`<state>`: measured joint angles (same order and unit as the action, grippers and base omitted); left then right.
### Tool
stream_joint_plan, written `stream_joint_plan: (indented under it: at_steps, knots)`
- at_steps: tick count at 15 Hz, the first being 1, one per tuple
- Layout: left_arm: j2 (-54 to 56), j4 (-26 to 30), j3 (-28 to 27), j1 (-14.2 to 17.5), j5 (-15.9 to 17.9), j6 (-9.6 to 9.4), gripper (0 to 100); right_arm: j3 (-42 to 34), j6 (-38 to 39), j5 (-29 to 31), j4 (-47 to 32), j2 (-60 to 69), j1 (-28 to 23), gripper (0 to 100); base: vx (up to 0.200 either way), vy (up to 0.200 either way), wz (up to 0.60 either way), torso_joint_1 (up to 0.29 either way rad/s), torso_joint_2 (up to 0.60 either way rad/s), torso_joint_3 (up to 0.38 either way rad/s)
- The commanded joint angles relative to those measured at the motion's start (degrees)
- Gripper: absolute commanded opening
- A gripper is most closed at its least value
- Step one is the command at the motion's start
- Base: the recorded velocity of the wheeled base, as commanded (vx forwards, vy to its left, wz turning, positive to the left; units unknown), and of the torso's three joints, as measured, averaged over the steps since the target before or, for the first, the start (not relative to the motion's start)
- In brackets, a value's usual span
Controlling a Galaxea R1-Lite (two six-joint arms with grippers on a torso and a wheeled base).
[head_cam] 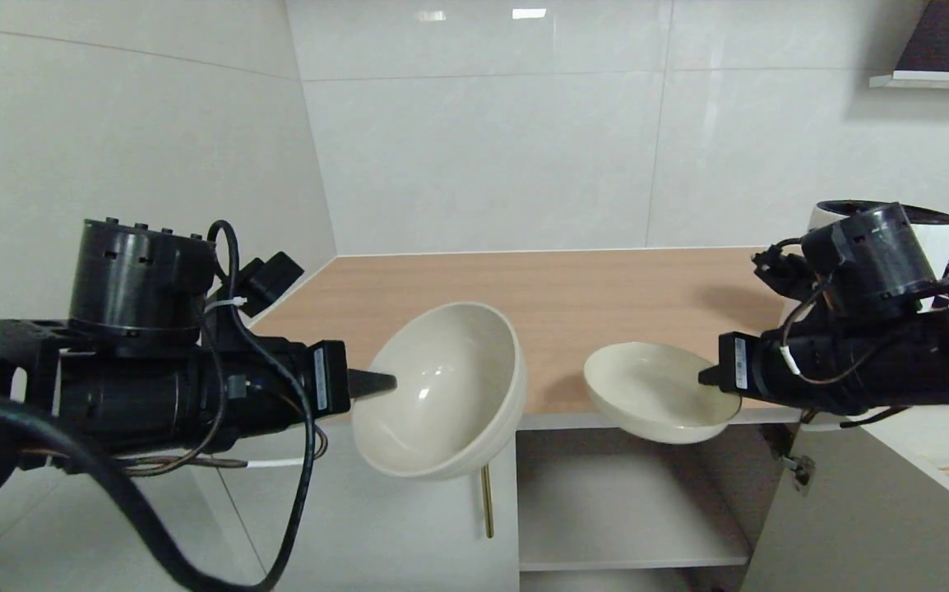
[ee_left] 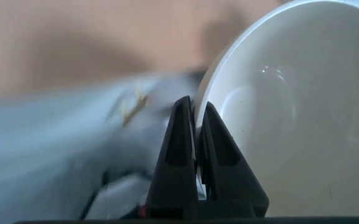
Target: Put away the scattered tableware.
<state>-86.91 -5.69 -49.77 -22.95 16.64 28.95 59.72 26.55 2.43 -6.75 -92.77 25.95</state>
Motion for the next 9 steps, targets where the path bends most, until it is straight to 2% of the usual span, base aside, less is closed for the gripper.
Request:
stream_joint_plan:
  at_steps: [1,2,8,9]
  knots:
    - [2.00,0.42,1.79,0.02,-0.03,0.05,0,-5.41,-0.10,-0.40,0.16,3.83,1.12,0,0.000,0.000,0.00,0.000,0.00,0.000]
    - [1.65,0.42,1.79,0.02,-0.03,0.05,0,-6.46,-0.10,-0.49,0.16,4.70,1.12,0,0.000,0.000,0.00,0.000,0.00,0.000]
    - [-0.02,0.42,2.31,0.02,0.23,0.05,0,-6.46,-0.18,-0.49,0.34,4.70,1.12,0,-0.200,0.000,0.00,0.006,0.00,0.002]
    - [-0.19,0.42,2.23,0.02,0.15,0.05,0,-6.55,-0.18,-0.49,1.04,4.62,1.12,0,0.000,0.000,0.00,0.000,0.00,0.000]
